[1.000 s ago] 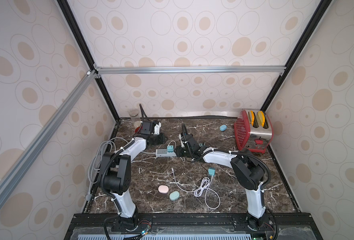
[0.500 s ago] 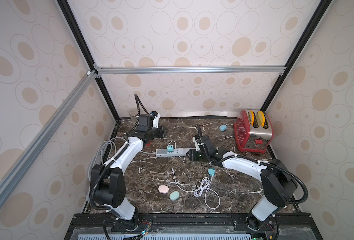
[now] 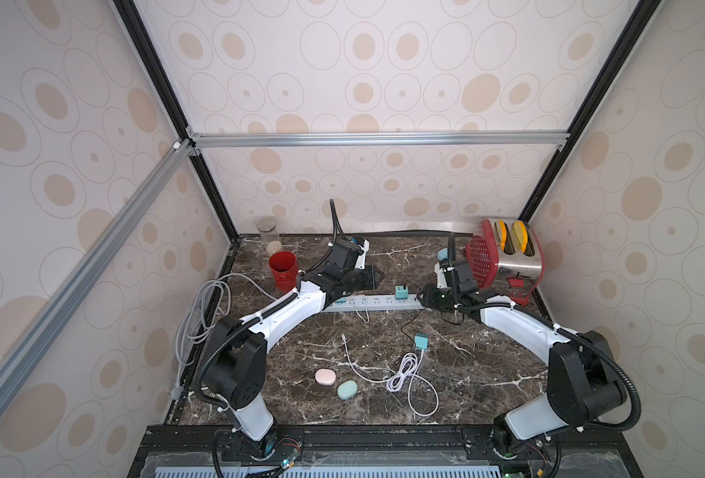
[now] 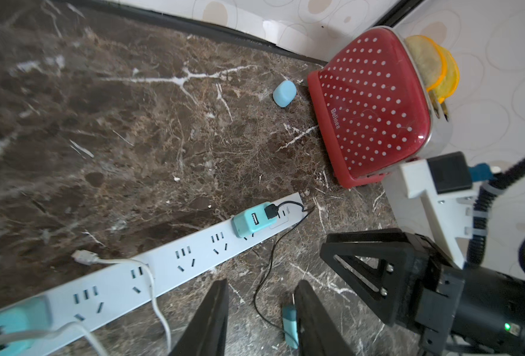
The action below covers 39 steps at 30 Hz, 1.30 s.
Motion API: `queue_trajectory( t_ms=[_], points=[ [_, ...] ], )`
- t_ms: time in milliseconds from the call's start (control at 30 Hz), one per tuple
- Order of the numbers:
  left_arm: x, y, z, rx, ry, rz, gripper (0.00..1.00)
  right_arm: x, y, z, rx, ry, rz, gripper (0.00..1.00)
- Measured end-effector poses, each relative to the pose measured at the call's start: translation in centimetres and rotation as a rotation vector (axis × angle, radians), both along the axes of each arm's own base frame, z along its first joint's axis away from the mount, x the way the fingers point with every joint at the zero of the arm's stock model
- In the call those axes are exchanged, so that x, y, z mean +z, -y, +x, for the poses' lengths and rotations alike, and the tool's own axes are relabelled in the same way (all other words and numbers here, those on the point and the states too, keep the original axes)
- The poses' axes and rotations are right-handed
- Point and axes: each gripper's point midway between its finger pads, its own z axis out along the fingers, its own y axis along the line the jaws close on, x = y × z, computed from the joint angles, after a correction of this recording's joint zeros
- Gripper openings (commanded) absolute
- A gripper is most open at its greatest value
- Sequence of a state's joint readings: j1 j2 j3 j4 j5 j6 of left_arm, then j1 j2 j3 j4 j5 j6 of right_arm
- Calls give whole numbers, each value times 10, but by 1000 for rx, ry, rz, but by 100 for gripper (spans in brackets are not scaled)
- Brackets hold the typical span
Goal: Charge the bluetooth headset
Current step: Adjust the plug at the socket.
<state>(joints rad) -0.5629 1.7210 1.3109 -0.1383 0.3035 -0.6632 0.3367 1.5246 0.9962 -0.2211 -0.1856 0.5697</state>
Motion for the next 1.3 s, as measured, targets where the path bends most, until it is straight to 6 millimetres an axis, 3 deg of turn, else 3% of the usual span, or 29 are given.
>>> queue_trajectory(
  t_ms=[167, 267, 400, 567, 733, 967, 1300],
  points=[
    [-43, 14, 13, 48, -108, -12, 30, -16, 1, 5, 3, -52, 51, 30],
    [-57, 20, 21, 63, -140, -15, 28, -29, -6, 7, 16, -88, 93, 29],
    [-57, 30, 33, 66, -142, -35, 26, -36, -16, 14, 27, -108, 153, 33],
    [-53, 38, 40, 59, -130, -52, 24, -30, -24, 24, 32, -85, 202, 36],
    [-61, 44, 40, 42, -148, -55, 22, -21, -28, 32, 36, -51, 228, 38],
    [-83, 57, 35, 7, -192, -45, 22, -24, -31, 35, 35, -58, 240, 37],
    [-86, 68, 29, -25, -202, -51, 21, -23, -33, 44, 31, -48, 248, 36]
  ],
)
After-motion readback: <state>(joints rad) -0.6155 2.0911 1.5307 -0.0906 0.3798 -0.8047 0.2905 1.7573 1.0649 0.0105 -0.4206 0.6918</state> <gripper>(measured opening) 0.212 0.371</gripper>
